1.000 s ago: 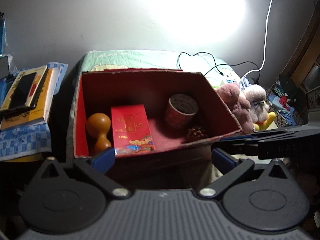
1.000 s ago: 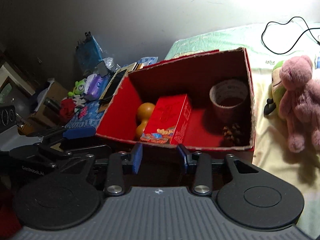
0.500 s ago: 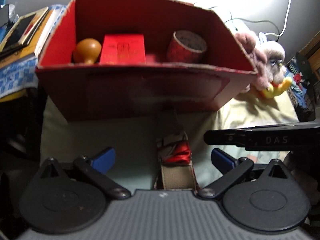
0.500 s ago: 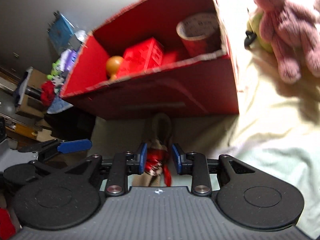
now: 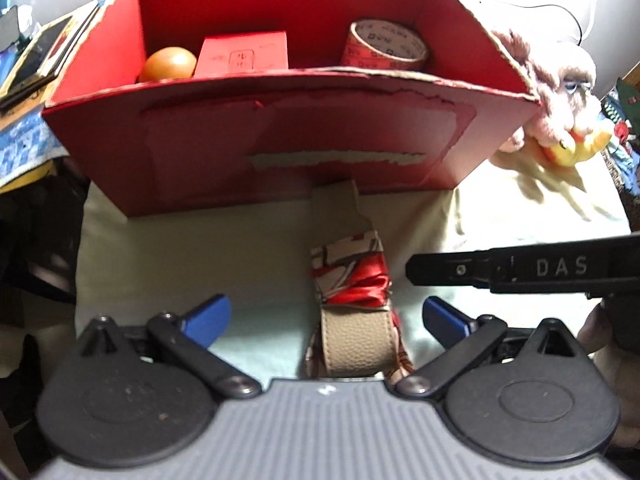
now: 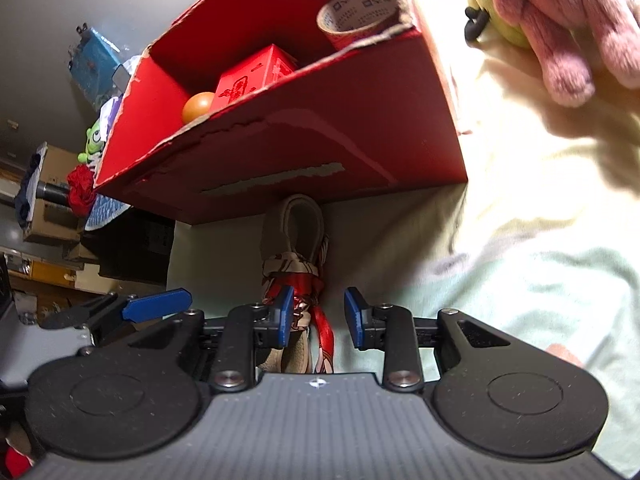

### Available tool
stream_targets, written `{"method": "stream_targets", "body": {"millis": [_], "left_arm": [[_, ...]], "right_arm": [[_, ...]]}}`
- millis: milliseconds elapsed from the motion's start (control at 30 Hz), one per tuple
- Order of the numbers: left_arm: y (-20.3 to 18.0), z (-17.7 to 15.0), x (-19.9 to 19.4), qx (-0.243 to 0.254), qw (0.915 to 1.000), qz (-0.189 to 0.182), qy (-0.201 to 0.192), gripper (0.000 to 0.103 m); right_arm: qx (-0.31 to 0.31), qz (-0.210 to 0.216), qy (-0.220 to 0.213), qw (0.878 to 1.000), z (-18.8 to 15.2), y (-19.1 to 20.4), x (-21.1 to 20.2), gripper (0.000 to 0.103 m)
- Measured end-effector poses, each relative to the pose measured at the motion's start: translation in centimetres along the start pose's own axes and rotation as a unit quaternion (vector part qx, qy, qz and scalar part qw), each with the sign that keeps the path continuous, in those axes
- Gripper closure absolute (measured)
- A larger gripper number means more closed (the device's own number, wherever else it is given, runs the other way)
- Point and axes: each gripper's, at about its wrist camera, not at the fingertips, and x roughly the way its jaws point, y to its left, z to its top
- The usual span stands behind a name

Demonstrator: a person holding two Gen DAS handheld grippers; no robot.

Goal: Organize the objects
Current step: 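Move the right gripper to the beige strap tied with red ribbon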

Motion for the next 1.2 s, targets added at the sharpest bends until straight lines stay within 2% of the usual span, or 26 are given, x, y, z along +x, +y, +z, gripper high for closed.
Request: {"method": "stream_targets", "body": {"millis": [300,533,700,933,1067,1200], "left_arm": [[-0.1,-0.1,0.3,0.002,0.9999,0.012,-0.003,0.001],[-0.1,-0.2,0.8,0.006,0.9999,0.0,0.009,0.001],[0.6,-0.7,0.9,-0.016,0.9987,-0.043,0.02,0.001],[0.9,-1.0,2.4,-0.037,0.9955,-0.079,0.037,0.001],[0.9,-0.7,2.8,-0.041,0.9927,-0.109,0.031,0.002],[1.2,-0.3,2.9,-0.05,0.9911,-0.122,0.018,0.009]], "right_arm": [[0.031,0.025,0.007,0.999,-0.1,-0.9,-0.2,0.072],[0.029,0.029,0.012,0.999,0.0,-0.7,-0.1,0.072],[0.028,0.024,0.021,0.999,0.1,-0.8,0.4,0.071],[0.024,0.025,0.026,0.999,0.3,-0.6,1.2,0.071],[0.015,0.025,0.025,0.999,0.4,-0.4,1.5,0.071],[0.016,0.029,0.031,0.999,0.9,-0.6,1.8,0.071]]}}
